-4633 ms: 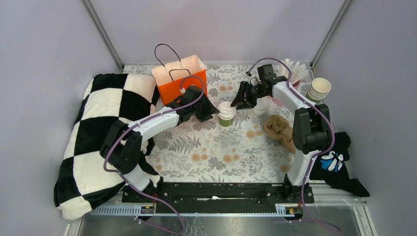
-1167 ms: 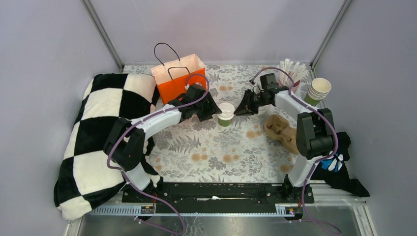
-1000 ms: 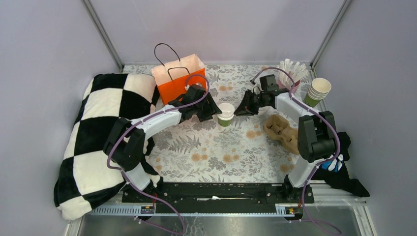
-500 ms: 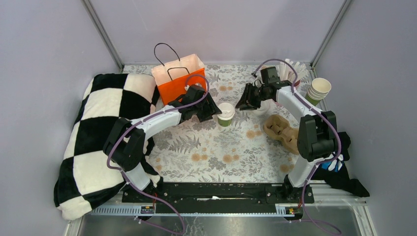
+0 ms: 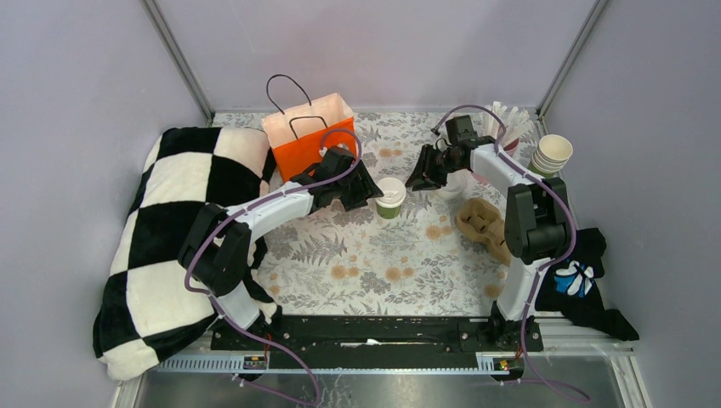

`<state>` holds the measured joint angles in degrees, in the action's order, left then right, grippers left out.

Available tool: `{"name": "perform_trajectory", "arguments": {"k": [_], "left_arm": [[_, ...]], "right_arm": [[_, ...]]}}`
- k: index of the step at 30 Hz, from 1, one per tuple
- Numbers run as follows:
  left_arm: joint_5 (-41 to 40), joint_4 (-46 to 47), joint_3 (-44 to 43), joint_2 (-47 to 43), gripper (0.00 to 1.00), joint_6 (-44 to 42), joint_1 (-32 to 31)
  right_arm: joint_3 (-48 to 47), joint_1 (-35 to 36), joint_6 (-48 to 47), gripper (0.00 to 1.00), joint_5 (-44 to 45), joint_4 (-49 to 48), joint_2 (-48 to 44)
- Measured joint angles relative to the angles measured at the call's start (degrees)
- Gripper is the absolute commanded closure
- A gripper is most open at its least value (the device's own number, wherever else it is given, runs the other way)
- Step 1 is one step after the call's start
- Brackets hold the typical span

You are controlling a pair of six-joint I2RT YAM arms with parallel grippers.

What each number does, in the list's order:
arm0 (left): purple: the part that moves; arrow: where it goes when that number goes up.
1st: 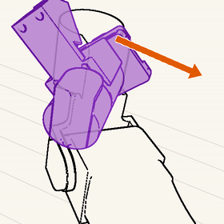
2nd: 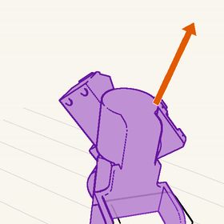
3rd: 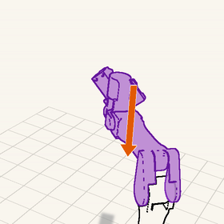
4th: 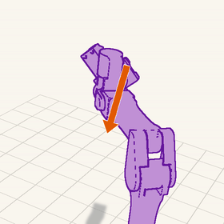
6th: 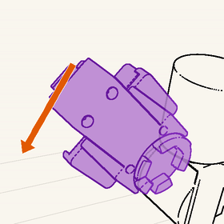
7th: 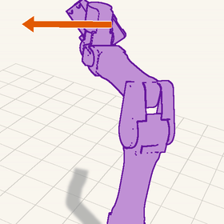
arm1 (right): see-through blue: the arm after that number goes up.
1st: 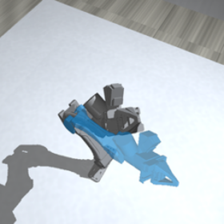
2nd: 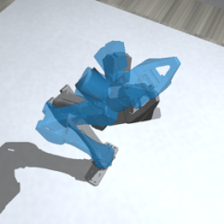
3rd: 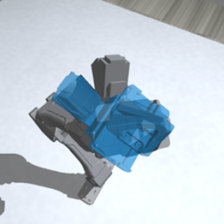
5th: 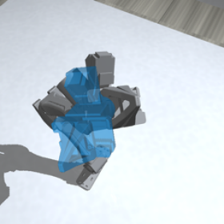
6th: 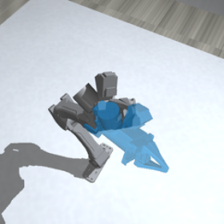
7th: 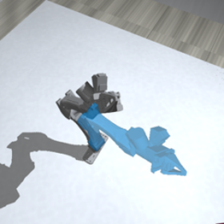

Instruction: Pack the takeout coffee

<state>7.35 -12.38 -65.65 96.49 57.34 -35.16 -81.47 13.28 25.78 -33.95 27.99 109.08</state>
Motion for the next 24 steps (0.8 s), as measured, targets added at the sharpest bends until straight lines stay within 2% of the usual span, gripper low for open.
{"name": "perform_trajectory", "arguments": {"k": [12,24], "left_arm": [[0.0,-0.02,-0.02,0.0,0.42,-0.13,0.04],[0.0,-0.04,-0.02,0.0,0.42,-0.17,0.04]], "right_arm": [[-1.31,0.02,0.48,0.57,-0.85,-0.87,0.07],[-1.44,0.35,0.57,0.57,-2.6,-2.05,0.87]]}}
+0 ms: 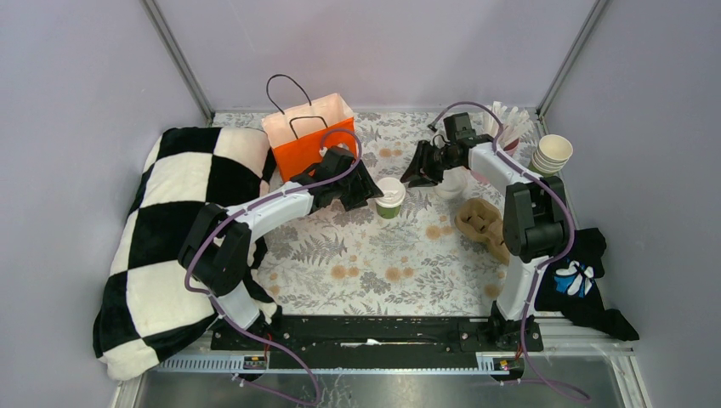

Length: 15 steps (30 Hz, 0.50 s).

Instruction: Pack the takeout coffee

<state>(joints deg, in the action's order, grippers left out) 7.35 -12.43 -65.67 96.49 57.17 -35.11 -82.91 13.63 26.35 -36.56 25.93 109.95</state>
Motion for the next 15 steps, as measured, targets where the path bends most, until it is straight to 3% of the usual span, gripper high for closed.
{"name": "perform_trajectory", "arguments": {"k": [10,15], "left_arm": [[0.0,-0.11,0.07,0.0,0.42,-0.02,0.0],[-0.02,0.39,0.61,-0.22,0.42,-0.02,0.0]], "right_arm": [[3.48,0.26,-0.13,0.59,0.09,-3.74,-0.61],[4.46,1.66,-1.14,0.6,4.66,-3.89,-2.43]]}}
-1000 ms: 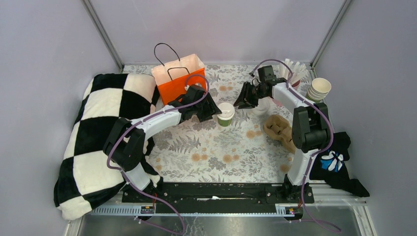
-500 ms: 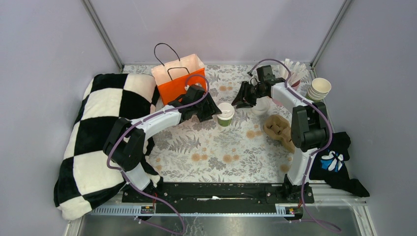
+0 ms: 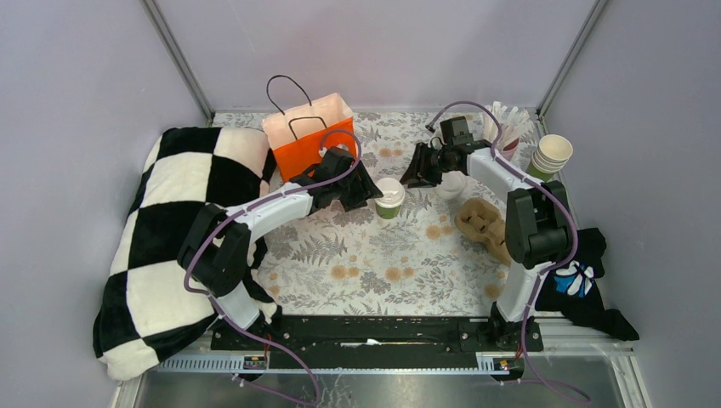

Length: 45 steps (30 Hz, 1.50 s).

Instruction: Pack the takeout coffee

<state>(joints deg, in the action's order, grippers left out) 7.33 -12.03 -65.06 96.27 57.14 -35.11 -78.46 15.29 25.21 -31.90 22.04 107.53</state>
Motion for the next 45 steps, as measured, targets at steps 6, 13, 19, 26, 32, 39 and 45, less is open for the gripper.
{"name": "perform_trajectory", "arguments": {"k": [6,13,19,26,32,39,45], "left_arm": [[-0.02,0.09,0.24,-0.2,0.42,-0.22,0.0],[-0.52,-2.6,-1.51,-0.2,0.36,-2.71,0.0],[-2.21,-9.03,-6.08,-0.02,0.26,-8.26,-0.15],[-2.6,-11.43,-11.28,0.0,0.14,-12.46,-1.38],[-1.11,-12.66,-11.41,-1.53,0.12,-13.94,-3.91],[-1.36,-15.02,-10.27,-11.08,0.11,-14.05,-5.42],[-2.89,-15.54,-7.21,-16.61,0.11,-12.83,-5.35]], "right_arm": [[-3.13,1.53,-1.6,0.57,4.17,3.96,-0.33],[-9.38,0.74,-2.03,0.51,5.27,12.48,-0.35],[-9.77,-0.44,-2.4,0.4,2.91,13.44,-0.37],[-9.66,-0.39,-1.38,0.24,-4.96,10.54,0.31],[-8.59,-0.33,1.33,0.23,-8.57,5.95,2.23],[1.9,-0.22,10.51,0.24,-10.21,-4.37,1.38],[15.89,1.4,22.75,0.23,-10.23,-15.21,-6.01]]}}
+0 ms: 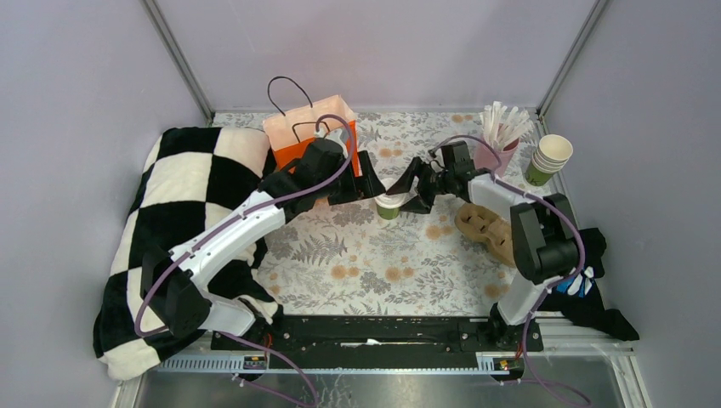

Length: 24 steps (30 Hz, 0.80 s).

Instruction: Pack the takeout coffee

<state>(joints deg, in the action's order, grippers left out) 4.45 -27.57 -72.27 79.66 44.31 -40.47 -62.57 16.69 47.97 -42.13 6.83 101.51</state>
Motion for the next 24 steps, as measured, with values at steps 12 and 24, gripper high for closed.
{"name": "perform_trajectory", "arguments": {"k": [12,24], "left_arm": [[-1.05,-2.97,3.74,-0.22,0.11,2.27,0.0],[0.68,-2.25,6.05,-0.22,0.08,5.31,0.0]], "right_arm": [[-11.78,2.69,-8.66,0.05,9.27,14.51,-5.4],[-34.45,0.07,-23.3,0.12,-0.07,20.09,17.09]]}}
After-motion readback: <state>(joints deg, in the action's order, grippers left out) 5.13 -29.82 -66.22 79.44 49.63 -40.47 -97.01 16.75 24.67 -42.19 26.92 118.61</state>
